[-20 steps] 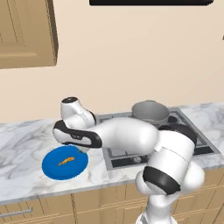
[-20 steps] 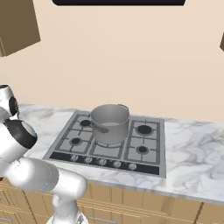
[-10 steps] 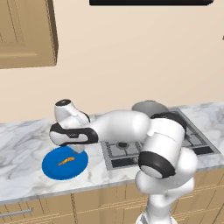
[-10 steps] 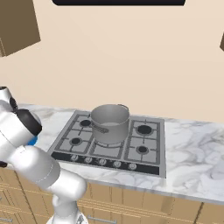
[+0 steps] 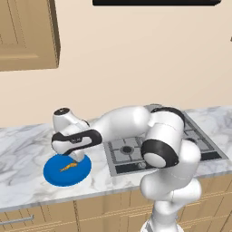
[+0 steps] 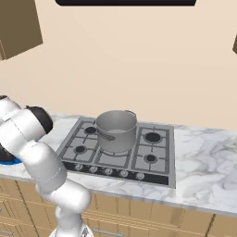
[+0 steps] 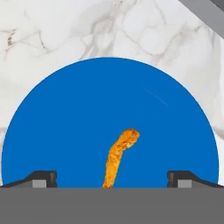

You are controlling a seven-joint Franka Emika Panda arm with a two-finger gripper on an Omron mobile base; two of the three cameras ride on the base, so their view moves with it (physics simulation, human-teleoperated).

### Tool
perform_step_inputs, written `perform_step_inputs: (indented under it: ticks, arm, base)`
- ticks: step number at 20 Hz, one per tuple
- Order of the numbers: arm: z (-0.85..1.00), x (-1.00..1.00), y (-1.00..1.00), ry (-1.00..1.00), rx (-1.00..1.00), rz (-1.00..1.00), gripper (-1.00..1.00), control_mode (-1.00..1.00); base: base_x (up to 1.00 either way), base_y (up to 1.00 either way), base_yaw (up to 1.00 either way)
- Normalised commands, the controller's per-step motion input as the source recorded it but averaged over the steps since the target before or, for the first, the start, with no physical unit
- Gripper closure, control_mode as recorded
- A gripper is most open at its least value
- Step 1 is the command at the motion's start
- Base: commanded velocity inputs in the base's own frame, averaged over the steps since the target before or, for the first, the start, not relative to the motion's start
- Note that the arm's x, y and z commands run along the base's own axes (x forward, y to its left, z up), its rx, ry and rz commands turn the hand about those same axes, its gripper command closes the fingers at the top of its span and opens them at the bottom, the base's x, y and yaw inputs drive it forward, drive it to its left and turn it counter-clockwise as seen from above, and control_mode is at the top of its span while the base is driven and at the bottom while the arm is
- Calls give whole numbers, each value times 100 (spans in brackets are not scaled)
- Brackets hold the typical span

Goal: Retrieve the frozen meat and place it in the pot on a burner. Then turn the burner on.

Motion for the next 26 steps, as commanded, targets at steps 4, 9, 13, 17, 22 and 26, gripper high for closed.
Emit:
perform_step_inputs:
  ticks: [4,9,13,17,22,26]
  arm:
    - [-41,0,0,1,-1,0,-100,-100]
    - [-43,0,0,4,-3,0,-100,-100]
    - [-33,0,0,0,-2,0,-100,-100]
    - [-9,1,0,0,0,0,-100,-100]
    - [-1,11,-2,0,4,0,-100,-100]
    - [-23,-17,0,0,9,-1,100,-100]
  base:
    - [0,0,0]
    - [0,0,0]
    - [0,0,0]
    - [0,0,0]
    - [0,0,0]
    - [0,0,0]
